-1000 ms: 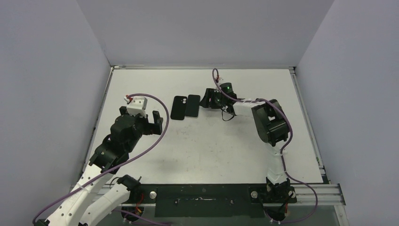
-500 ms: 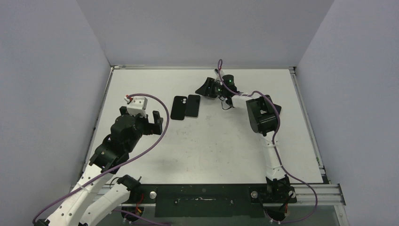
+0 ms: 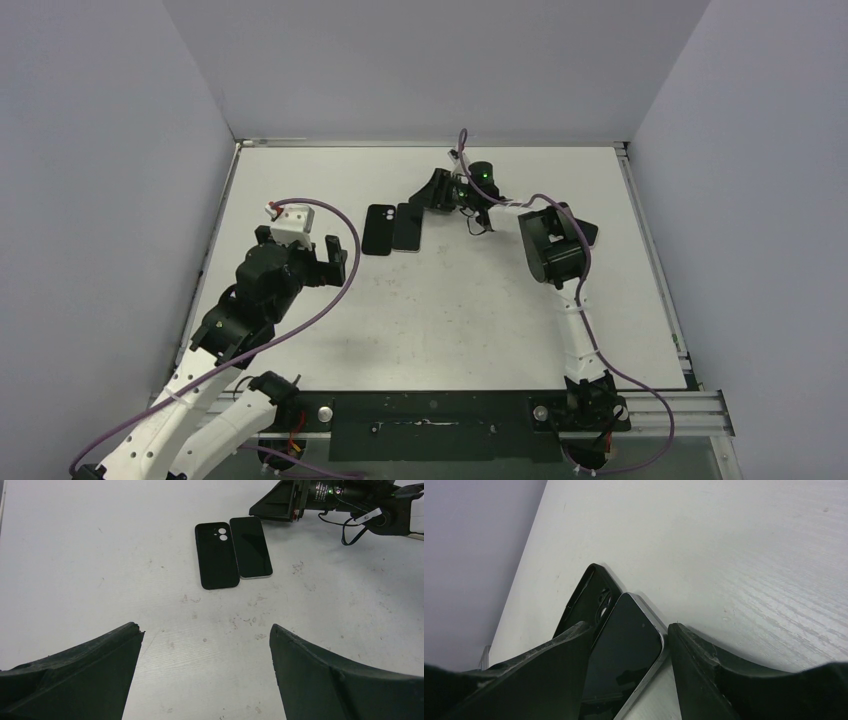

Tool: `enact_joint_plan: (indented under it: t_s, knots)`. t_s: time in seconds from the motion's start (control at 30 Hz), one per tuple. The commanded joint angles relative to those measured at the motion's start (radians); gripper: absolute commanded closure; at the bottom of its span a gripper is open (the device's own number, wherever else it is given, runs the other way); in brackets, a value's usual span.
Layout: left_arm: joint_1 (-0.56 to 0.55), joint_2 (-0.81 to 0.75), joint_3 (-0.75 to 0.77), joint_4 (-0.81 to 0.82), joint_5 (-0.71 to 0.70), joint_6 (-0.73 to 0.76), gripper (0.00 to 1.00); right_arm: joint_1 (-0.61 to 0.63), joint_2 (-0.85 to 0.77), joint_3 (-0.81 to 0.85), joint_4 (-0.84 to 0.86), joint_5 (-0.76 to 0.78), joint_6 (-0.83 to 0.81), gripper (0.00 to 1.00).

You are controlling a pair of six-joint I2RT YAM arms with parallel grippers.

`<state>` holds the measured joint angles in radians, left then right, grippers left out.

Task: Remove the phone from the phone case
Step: Pick up the phone at the center of the board.

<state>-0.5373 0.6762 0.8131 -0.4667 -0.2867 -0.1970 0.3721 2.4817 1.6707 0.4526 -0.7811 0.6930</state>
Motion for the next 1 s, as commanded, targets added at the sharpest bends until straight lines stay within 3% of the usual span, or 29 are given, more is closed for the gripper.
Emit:
enact_joint_plan:
  t_s: [0.0,0.7,0.97]
  knots:
    - [-0.005,-0.001,0.004,0.057,0.009,0.015,0.03,0.018,0.018,-0.036,-0.021,-0.021,-0.004,0.42]
    - [-0.006,-0.009,0.003,0.055,0.006,0.014,0.03,0.017,-0.052,-0.079,-0.026,-0.017,-0.035,0.41]
    - [-0.006,-0.015,0.004,0.053,-0.007,0.012,0.03,-0.052,-0.191,-0.116,-0.144,0.079,-0.165,0.32]
